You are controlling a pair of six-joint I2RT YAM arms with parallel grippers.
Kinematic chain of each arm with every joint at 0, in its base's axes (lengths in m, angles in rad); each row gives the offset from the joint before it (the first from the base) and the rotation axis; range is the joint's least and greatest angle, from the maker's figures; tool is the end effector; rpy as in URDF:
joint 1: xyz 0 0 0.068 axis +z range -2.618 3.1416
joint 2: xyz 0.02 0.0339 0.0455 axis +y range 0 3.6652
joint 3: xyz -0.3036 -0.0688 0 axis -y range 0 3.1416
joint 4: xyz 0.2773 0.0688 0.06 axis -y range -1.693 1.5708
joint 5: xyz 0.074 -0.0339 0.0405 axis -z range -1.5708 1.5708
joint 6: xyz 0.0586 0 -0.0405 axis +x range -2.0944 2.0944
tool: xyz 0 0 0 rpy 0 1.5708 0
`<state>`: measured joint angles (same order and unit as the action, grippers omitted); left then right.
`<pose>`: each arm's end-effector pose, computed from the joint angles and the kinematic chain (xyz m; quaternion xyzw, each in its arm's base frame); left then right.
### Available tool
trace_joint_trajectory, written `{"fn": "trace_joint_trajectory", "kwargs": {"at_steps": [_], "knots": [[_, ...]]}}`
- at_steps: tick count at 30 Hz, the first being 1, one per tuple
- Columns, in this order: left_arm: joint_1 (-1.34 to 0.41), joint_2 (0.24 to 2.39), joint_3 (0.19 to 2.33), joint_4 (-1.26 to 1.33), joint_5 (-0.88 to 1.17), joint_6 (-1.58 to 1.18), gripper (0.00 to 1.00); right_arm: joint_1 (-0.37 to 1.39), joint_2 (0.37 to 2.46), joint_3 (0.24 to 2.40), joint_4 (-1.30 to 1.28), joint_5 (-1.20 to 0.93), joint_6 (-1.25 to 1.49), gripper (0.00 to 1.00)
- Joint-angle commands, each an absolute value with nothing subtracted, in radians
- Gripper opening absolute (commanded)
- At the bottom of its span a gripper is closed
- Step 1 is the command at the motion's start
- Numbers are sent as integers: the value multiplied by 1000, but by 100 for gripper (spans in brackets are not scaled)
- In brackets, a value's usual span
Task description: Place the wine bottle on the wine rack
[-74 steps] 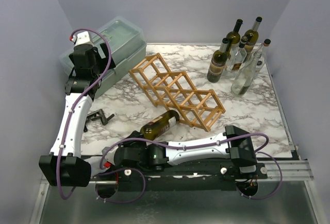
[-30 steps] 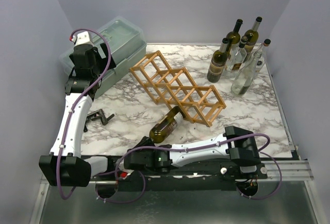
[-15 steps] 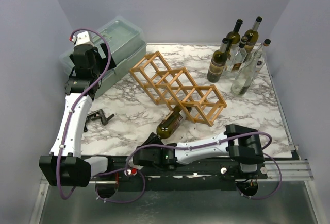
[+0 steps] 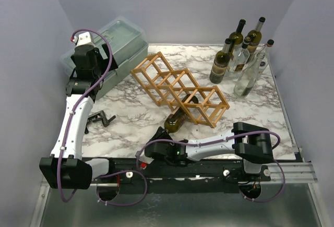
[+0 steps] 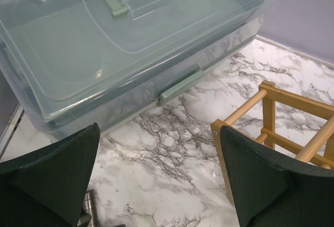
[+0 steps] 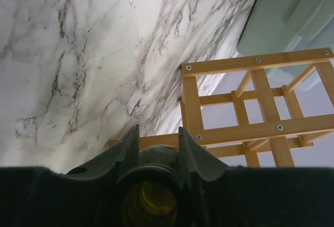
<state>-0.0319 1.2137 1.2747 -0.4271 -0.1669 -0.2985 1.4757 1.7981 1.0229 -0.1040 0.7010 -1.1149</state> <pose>0.3102 -0.0002 0.4276 -0.1559 0.8076 -0.0251 0.5682 0.0760 0.3988 0.1666 -0.8186 0.3524 -0.2607 0.3711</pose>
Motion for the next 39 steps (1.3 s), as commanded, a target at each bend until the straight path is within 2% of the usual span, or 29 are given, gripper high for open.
{"fn": "trace_joint_trajectory", "kwargs": {"at_steps": [1, 39], "knots": [[-23, 1209, 1268, -407, -140, -311, 99, 1449, 1748, 1011, -10, 768, -1249, 1], [-23, 1221, 1272, -407, -97, -328, 99, 1287, 1730, 900, 180, 731, -1350, 1]]}}
